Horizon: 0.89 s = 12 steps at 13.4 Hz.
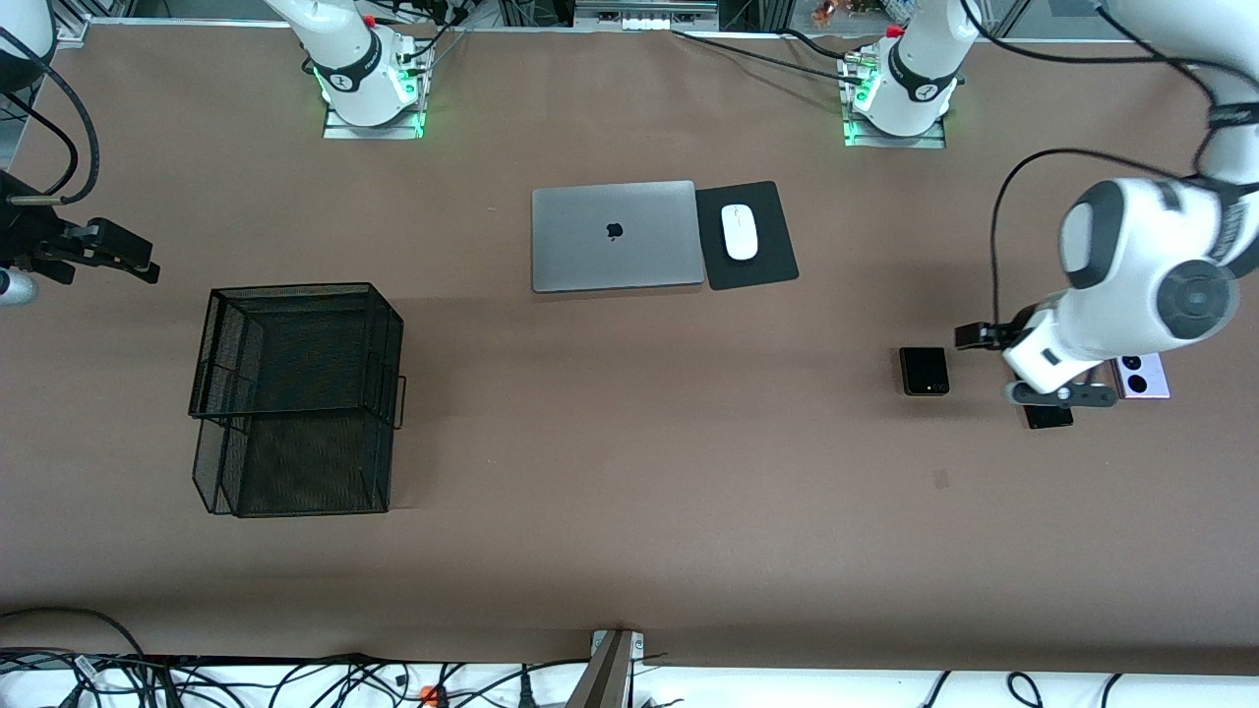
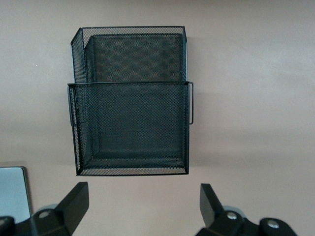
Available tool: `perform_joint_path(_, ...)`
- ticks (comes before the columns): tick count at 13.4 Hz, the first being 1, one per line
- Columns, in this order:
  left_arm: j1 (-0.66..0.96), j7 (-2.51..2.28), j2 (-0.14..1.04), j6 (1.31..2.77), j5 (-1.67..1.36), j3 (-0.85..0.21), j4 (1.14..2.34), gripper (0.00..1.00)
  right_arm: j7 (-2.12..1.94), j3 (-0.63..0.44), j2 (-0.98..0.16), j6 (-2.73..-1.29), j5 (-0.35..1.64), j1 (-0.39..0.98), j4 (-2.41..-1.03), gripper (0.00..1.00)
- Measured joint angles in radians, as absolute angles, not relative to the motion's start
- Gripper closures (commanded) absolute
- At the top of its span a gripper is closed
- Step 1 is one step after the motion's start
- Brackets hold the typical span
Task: Place phones with both arms
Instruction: 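Grasp the small black flip phone with the left gripper and lift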
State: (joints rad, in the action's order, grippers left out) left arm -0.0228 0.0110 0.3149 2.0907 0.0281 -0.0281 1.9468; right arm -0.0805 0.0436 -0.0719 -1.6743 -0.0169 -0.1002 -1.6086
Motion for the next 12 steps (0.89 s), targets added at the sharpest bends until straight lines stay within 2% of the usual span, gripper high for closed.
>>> perform_joint_path(3,-0.024,0.046,0.373,2.366,0.028,-0.028,2.078,0.00,-0.081,0.044,-0.072,-1.674,-0.017,-0.100,-1.609,0.00)
perform_joint_path(5,-0.025,0.057,0.426,2.456,0.028,-0.027,2.103,0.00,-0.081,0.043,-0.072,-1.674,-0.017,-0.100,-1.608,0.00)
perform_joint_path(12,-0.026,0.063,0.469,2.482,0.028,-0.032,2.104,0.00,-0.080,0.035,-0.071,-1.674,-0.017,-0.100,-1.607,0.00)
